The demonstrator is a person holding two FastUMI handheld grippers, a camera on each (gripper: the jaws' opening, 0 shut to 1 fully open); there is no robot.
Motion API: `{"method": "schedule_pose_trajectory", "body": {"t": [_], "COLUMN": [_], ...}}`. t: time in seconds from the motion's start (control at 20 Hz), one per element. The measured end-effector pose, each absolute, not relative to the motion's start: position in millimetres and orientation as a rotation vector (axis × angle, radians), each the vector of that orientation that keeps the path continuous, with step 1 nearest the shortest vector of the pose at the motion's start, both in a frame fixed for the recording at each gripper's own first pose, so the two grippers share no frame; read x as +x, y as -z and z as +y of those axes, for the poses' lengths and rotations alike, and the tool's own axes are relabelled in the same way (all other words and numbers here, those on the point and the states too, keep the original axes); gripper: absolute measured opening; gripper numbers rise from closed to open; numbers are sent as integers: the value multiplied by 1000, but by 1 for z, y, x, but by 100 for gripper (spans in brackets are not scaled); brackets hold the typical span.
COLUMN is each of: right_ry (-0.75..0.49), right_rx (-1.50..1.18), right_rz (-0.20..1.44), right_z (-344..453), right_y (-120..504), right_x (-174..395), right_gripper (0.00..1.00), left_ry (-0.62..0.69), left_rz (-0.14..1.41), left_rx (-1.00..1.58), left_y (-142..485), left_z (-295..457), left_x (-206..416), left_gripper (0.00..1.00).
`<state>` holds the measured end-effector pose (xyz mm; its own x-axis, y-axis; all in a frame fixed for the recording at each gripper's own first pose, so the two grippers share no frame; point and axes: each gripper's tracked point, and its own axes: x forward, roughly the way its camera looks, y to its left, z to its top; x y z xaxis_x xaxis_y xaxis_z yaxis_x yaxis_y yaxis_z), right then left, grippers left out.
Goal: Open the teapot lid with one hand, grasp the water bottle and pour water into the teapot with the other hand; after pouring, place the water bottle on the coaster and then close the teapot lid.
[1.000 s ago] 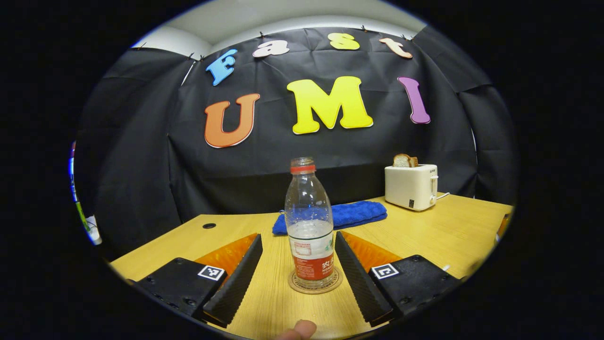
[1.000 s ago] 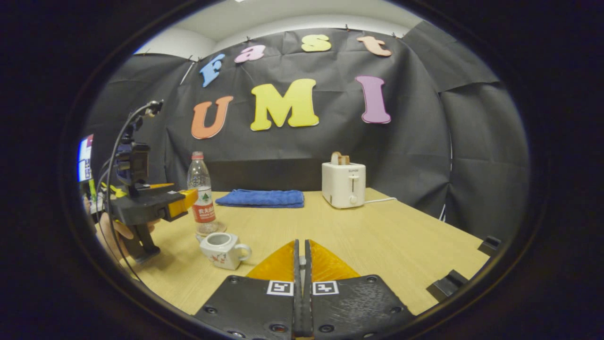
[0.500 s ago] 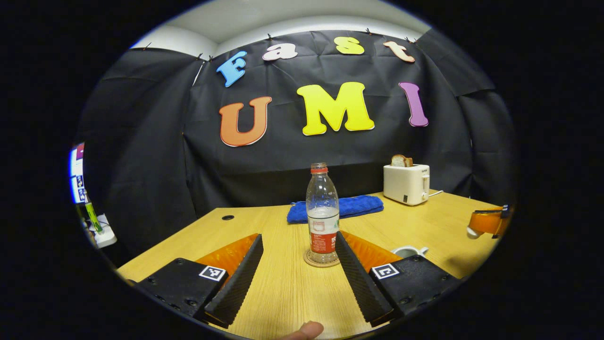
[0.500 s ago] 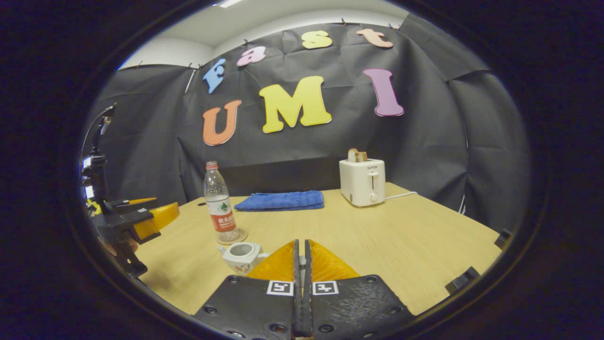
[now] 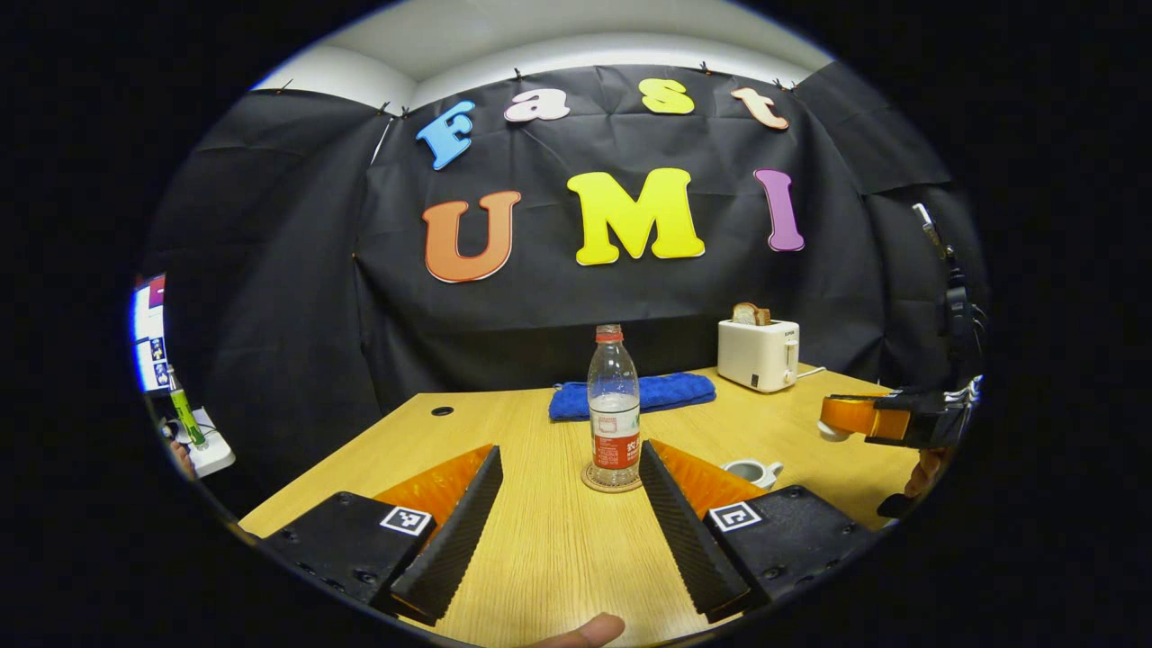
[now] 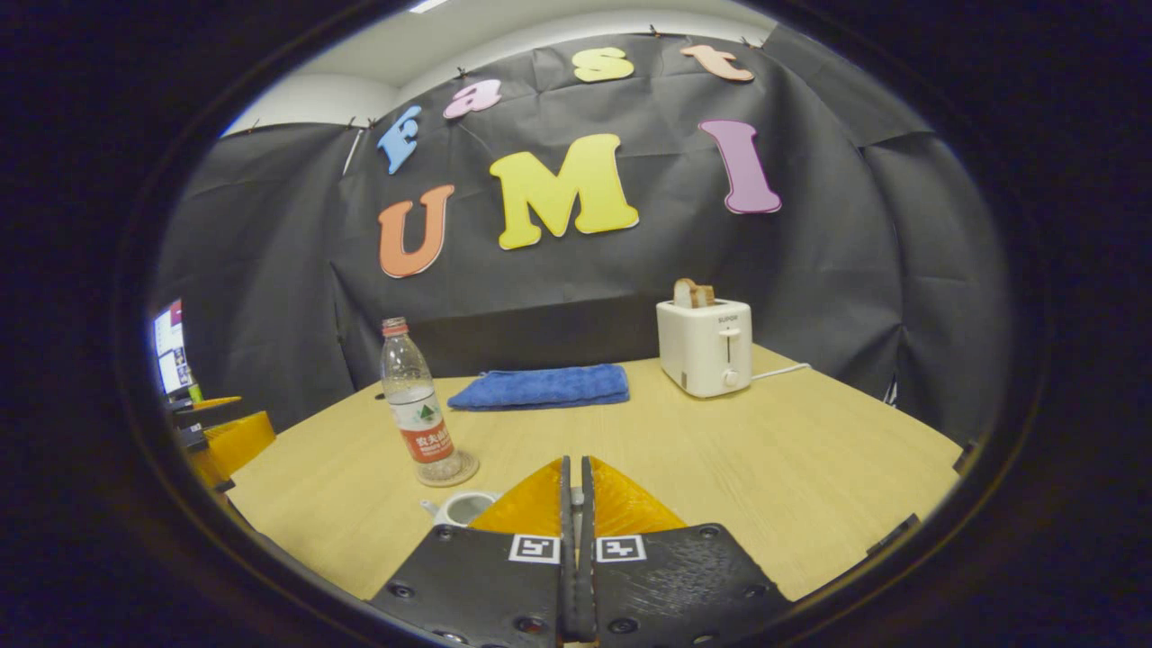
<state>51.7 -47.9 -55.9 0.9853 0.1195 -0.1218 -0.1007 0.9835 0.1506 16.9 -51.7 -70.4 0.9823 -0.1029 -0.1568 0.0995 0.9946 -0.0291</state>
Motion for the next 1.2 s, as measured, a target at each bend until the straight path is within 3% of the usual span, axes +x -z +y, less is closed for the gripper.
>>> {"method": "schedule_pose_trajectory", "body": {"t": [0.55,1.2], "right_ry": [-187,-149], "right_rx": [69,75], "right_rz": [219,243], "right_z": [36,41], "right_y": [79,91], "right_x": [77,92], "right_gripper": [0,2], "left_ry": [88,61], "left_rz": [140,201], "left_rx": [-38,-66], "left_y": [55,75], "left_z": [-19,1], "left_x": [8,15], "left_gripper": [96,96]}}
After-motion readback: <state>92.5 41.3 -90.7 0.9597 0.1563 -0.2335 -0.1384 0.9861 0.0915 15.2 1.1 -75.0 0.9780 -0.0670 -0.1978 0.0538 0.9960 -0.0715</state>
